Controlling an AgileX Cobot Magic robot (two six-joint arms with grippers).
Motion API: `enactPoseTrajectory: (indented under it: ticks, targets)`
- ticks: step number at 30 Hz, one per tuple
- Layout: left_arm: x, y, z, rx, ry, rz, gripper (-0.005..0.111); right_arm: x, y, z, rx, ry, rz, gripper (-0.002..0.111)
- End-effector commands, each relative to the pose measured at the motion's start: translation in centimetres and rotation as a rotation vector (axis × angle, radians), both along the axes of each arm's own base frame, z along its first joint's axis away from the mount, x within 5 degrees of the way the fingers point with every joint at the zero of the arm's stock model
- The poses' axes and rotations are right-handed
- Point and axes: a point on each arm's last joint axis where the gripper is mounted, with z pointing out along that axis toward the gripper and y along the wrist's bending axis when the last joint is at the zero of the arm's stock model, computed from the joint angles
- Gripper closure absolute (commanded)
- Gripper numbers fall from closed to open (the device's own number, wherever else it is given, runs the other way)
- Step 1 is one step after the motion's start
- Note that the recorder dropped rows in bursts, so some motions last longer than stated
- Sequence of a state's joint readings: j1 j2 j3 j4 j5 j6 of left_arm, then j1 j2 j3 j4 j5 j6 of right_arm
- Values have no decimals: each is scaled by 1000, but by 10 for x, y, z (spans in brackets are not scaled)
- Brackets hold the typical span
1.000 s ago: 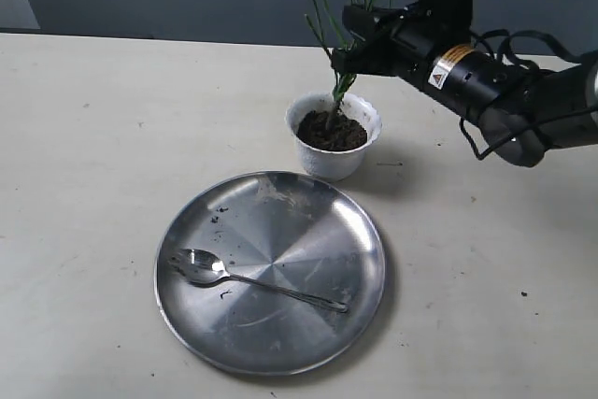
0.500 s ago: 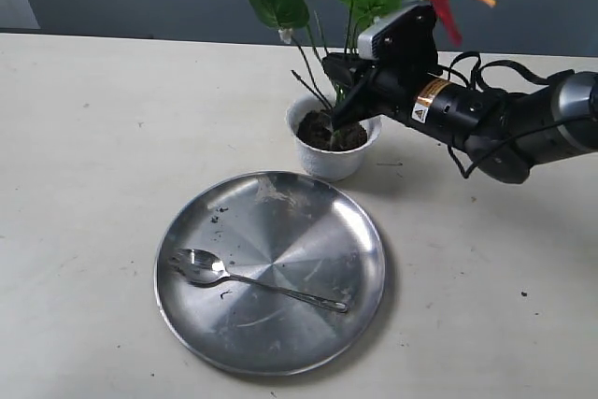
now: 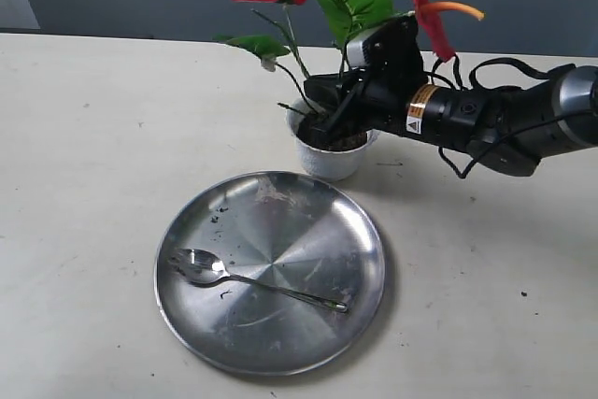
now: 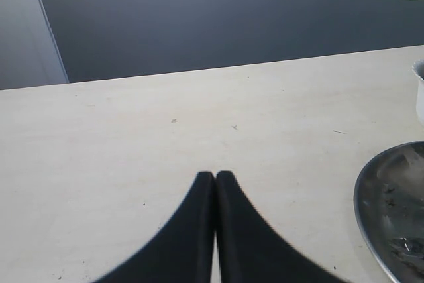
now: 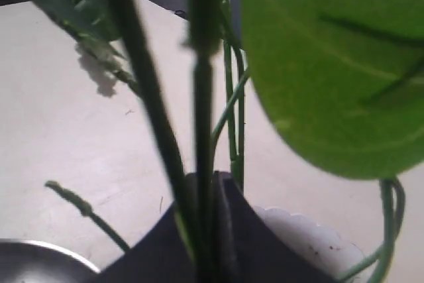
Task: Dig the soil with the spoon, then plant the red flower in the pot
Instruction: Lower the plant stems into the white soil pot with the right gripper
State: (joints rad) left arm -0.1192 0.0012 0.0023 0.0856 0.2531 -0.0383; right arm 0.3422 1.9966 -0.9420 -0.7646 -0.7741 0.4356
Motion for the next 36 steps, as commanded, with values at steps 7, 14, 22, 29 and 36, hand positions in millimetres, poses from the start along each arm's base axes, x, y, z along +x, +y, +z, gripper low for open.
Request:
enactPoseTrajectory:
  ticks: [7, 14, 22, 29, 36]
  targets:
    - [0, 0, 2, -8, -16, -6, 106, -9, -6, -25, -107, 199, -13, 72]
    - [0, 0, 2, -8, -16, -6, 106, -10, -6, -3, -76, 176, -18, 72]
    - [0, 0, 2, -8, -16, -6, 106, -12, -9, -7, -113, 224, -30, 69]
    - [0, 0, 2, -8, -16, -6, 106, -12, -8, -7, -84, 264, -47, 53]
    - [0, 0, 2, -8, -16, -6, 106, -15, -8, -10, -98, 313, -36, 53]
